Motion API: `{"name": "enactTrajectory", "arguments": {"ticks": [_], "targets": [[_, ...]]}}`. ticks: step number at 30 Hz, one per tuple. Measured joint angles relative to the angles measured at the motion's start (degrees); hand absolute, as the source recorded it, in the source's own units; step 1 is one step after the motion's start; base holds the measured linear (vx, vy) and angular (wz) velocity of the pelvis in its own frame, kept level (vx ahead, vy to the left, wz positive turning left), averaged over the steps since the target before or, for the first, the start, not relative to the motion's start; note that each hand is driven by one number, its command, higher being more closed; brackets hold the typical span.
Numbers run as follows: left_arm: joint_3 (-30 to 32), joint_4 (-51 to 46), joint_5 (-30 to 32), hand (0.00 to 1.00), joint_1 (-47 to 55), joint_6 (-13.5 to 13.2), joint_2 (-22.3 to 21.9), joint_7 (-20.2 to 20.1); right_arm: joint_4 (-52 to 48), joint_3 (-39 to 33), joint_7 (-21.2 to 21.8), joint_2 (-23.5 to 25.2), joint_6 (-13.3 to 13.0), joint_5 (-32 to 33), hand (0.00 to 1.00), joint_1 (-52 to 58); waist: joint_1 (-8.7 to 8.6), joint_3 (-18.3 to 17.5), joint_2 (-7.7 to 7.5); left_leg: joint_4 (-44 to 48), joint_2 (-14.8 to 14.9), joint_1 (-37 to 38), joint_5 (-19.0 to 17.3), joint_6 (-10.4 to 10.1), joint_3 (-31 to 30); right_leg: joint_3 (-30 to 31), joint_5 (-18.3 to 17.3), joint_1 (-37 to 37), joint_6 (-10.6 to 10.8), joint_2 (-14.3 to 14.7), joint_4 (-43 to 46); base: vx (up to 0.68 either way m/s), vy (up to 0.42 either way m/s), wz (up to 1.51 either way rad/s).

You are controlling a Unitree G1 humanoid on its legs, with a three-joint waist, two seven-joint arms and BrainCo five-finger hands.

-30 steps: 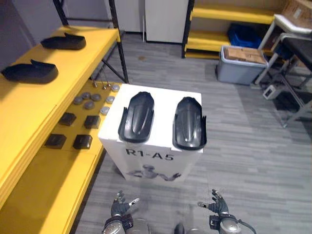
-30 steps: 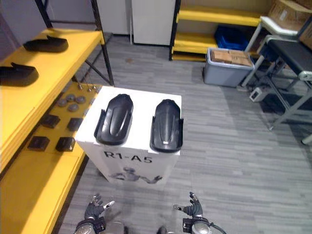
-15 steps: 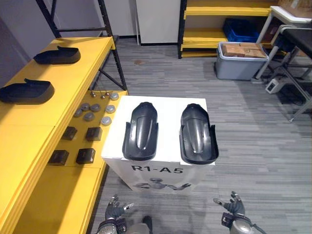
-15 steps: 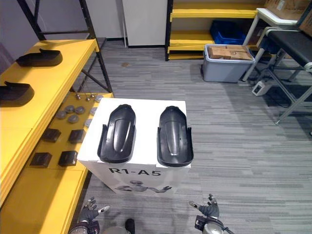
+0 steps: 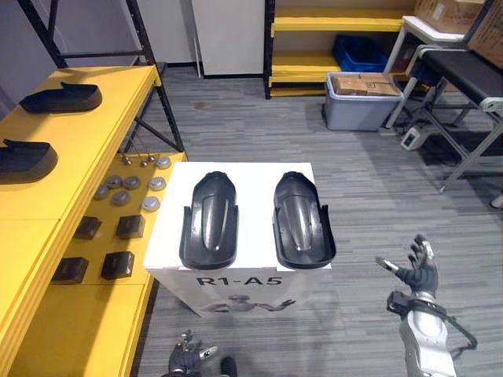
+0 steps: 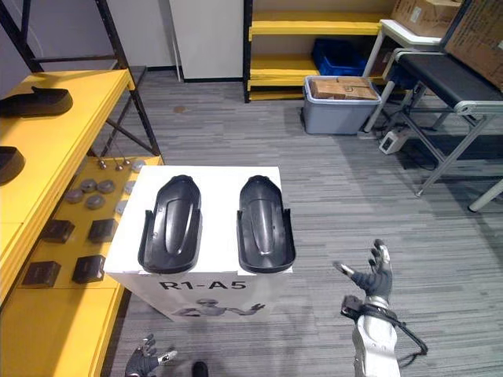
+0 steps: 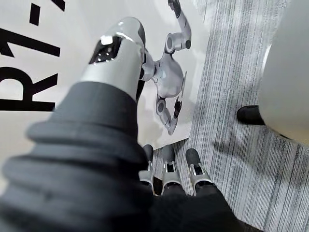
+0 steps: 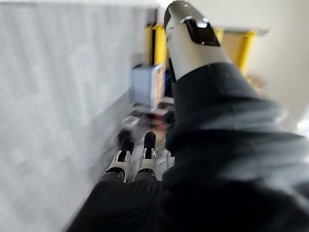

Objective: Walk over and take plastic housings, then place them on the shelf

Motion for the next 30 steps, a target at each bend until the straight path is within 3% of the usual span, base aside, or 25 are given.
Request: {"name": "enactTrajectory", "arguments": {"ticks": [9, 17, 25, 26, 30], "targets": [[-0.6, 0.0, 0.0, 0.00, -0.2, -0.3, -0.2, -0.1, 0.5, 4.5, 1.4, 0.0, -0.1, -8.9, 0.00, -2.3, 0.61, 0.0, 0.08, -0.3, -0.2, -0.2, 0.4, 0.1, -1.0, -1.1, 0.0, 0.4, 0.0, -0.1, -0.3, -0.02, -0.003, 0.05], [-1.6, 0.0, 0.0, 0.00, -0.8, -0.3, -0.7, 0.1, 13.1, 8.2, -0.2, 0.3, 3.1, -16.9, 0.00, -9.2, 1.10, 0.4, 0.48, -0.4, -0.5, -1.6, 1.5, 0.1, -3.1, -3.5, -0.1, 0.6, -0.1, -0.3, -1.4, -0.04, -0.008, 0.14], [-2.8, -0.3, -0.1, 0.00, -1.4, -0.3, -0.2, 0.2, 26.1, 8.7, -0.9, 0.5, 5.0, -17.1, 0.00, -16.9, 1.51, 1.5, 0.31, -0.4, -0.9, -2.1, 1.7, 0.0, -5.1, -5.4, -0.1, 1.9, -0.1, -0.5, -2.4, -0.01, -0.006, 0.14], [-2.8, -0.4, -0.1, 0.00, -1.4, -0.3, -0.1, 0.2, 26.4, 8.7, -0.7, 0.5, 5.0, -17.1, 1.00, -17.4, 1.44, 1.7, 0.27, -0.4, -0.9, -2.1, 1.7, 0.0, -5.1, -5.4, -0.1, 1.9, -0.1, -0.5, -2.4, 0.00, 0.000, 0.00], [-3.2, -0.4, -0.1, 0.00, -1.6, -0.3, 0.3, 0.2, 29.8, 8.6, -0.1, 0.5, 4.9, -13.9, 1.00, -19.8, 1.41, 2.0, -0.04, -0.4, -0.9, -2.1, 1.7, 0.0, -5.1, -5.5, -0.1, 2.1, -0.1, -0.5, -2.6, 0.00, 0.000, 0.00]]}}
